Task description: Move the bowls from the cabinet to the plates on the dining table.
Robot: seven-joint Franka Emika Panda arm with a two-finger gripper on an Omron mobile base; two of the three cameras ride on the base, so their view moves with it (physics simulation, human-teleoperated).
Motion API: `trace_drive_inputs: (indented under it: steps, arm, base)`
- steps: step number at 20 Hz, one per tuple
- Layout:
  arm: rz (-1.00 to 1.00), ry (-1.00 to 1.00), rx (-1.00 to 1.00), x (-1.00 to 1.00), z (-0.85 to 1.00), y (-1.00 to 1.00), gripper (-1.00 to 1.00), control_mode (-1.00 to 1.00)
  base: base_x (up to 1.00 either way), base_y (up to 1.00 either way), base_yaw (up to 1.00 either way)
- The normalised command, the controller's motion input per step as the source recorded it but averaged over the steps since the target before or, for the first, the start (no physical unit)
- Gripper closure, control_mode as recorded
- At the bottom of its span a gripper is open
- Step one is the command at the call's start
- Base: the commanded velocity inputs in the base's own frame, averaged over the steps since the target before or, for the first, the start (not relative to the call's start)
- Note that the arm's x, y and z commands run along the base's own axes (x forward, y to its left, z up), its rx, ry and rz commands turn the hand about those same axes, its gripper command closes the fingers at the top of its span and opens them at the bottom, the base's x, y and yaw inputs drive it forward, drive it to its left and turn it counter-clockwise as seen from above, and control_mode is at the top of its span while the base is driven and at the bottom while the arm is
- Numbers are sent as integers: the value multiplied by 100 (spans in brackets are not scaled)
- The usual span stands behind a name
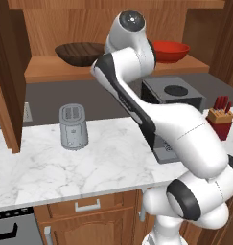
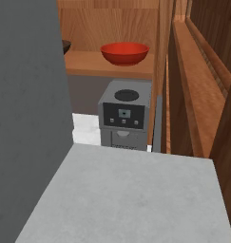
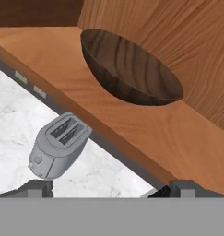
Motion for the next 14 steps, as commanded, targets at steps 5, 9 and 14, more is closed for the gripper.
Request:
trace_drive_inputs:
  steps: [5, 9, 14]
  arm:
    - [-2, -3, -4, 27, 1, 12, -100, -100]
    - [-1, -2, -3, 31, 0, 11, -100, -100]
    - [-1, 0, -2, 35, 0, 9, -100, -100]
  base:
    - [0, 0, 0]
    - [0, 0, 0]
    - [0, 0, 0]
